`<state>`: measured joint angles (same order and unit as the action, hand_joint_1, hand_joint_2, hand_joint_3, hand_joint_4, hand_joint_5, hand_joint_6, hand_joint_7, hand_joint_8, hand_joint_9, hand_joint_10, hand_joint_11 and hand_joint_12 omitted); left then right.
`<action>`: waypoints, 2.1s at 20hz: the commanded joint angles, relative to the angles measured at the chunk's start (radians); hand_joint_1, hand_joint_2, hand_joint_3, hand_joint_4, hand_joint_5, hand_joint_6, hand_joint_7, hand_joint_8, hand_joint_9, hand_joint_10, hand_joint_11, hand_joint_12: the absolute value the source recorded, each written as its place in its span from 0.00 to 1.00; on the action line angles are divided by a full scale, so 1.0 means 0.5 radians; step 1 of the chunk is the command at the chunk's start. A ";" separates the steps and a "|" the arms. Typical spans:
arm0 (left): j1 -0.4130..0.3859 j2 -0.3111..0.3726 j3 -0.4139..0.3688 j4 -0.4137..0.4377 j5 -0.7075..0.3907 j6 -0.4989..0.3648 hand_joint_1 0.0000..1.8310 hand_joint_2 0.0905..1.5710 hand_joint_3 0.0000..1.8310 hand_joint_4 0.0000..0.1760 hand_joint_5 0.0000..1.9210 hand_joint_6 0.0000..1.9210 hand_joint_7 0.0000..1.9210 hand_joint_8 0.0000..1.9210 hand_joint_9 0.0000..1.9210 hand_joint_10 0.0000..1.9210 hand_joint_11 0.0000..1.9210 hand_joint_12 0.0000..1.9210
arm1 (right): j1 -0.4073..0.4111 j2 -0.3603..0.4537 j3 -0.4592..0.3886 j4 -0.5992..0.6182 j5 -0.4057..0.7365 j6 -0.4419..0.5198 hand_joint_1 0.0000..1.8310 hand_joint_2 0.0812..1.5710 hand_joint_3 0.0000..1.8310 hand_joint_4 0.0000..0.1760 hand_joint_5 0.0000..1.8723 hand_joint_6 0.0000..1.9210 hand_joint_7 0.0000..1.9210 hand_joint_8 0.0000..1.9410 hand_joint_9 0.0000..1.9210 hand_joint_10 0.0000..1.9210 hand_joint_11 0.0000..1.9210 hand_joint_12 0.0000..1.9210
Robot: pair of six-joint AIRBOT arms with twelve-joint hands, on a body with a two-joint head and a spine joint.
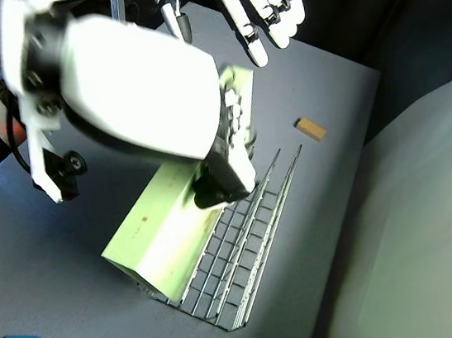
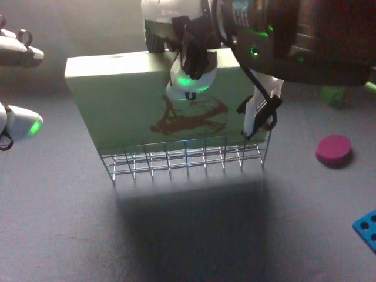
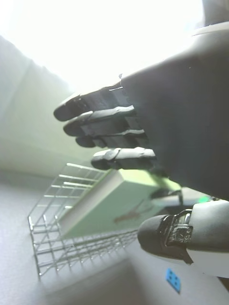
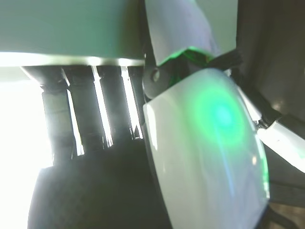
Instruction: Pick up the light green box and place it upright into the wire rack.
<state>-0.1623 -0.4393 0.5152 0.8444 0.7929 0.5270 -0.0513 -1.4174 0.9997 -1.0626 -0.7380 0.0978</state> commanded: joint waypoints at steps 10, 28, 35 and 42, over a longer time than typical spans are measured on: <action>-0.026 0.007 -0.008 0.125 -0.109 -0.003 0.09 0.77 0.00 0.57 0.11 0.00 0.08 0.00 0.09 0.00 0.00 0.22 | -0.126 -0.058 0.121 -0.134 0.177 -0.010 0.67 0.72 0.00 0.00 0.45 0.54 0.50 0.63 0.46 0.63 0.39 0.83; -0.025 0.007 -0.069 0.125 -0.022 -0.033 0.09 0.77 0.00 0.57 0.11 0.00 0.09 0.00 0.09 0.00 0.00 0.24 | -0.183 -0.080 0.146 -0.139 0.195 -0.009 0.67 0.73 0.00 0.00 0.45 0.55 0.50 0.63 0.45 0.63 0.38 0.82; -0.025 0.007 -0.079 0.125 -0.014 -0.044 0.09 0.77 0.00 0.57 0.11 0.00 0.09 0.00 0.09 0.00 0.00 0.24 | -0.183 -0.080 0.146 -0.140 0.207 -0.010 0.59 0.77 0.00 0.00 0.39 0.69 0.38 0.42 0.31 0.48 0.24 0.80; -0.026 0.007 -0.082 0.125 -0.014 -0.057 0.09 0.77 0.00 0.57 0.12 0.00 0.10 0.00 0.10 0.00 0.00 0.24 | -0.160 -0.043 0.118 -0.141 0.199 -0.021 0.44 0.69 0.00 0.00 0.26 0.00 0.26 0.00 0.24 0.03 0.03 0.63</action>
<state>-0.1623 -0.4381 0.4767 0.8436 0.8402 0.4988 -0.1474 -1.4353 1.0554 -1.0706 -0.6704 0.0906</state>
